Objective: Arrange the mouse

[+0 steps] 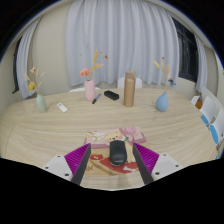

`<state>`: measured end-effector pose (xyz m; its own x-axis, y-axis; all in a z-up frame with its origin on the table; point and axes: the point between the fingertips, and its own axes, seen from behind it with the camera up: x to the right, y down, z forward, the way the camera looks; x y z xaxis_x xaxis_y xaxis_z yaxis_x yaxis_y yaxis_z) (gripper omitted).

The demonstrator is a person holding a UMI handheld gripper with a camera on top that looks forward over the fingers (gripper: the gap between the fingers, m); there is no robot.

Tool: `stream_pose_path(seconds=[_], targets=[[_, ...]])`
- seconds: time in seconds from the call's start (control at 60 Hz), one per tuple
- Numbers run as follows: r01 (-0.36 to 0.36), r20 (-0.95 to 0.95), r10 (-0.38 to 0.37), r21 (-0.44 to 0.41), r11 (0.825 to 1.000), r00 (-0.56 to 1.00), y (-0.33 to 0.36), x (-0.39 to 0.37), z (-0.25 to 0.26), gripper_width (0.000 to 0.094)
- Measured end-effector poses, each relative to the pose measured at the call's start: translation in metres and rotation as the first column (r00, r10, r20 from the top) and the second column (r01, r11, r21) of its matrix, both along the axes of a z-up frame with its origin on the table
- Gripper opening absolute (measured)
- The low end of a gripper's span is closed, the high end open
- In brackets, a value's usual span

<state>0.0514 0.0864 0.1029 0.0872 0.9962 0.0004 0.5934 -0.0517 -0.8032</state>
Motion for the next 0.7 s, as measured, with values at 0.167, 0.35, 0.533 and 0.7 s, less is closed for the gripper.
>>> stream_pose_path(seconds=[0.167,0.35,0.533,0.7], targets=[[0.006,0.044,-0.006,0.006,1.000,0.999,-0.040,0.078,0.027,0.0854],[-0.022,0.075,0.021,0.019,1.000,0.997,-0.084,0.141,0.030,0.0851],[-0.042,0.056,0.039,0.065,0.997,0.998,-0.107,0.159,0.034,0.0859],[-0.022,0.064,0.019,0.041,0.999,0.998,-0.117,0.165,0.033,0.0860]])
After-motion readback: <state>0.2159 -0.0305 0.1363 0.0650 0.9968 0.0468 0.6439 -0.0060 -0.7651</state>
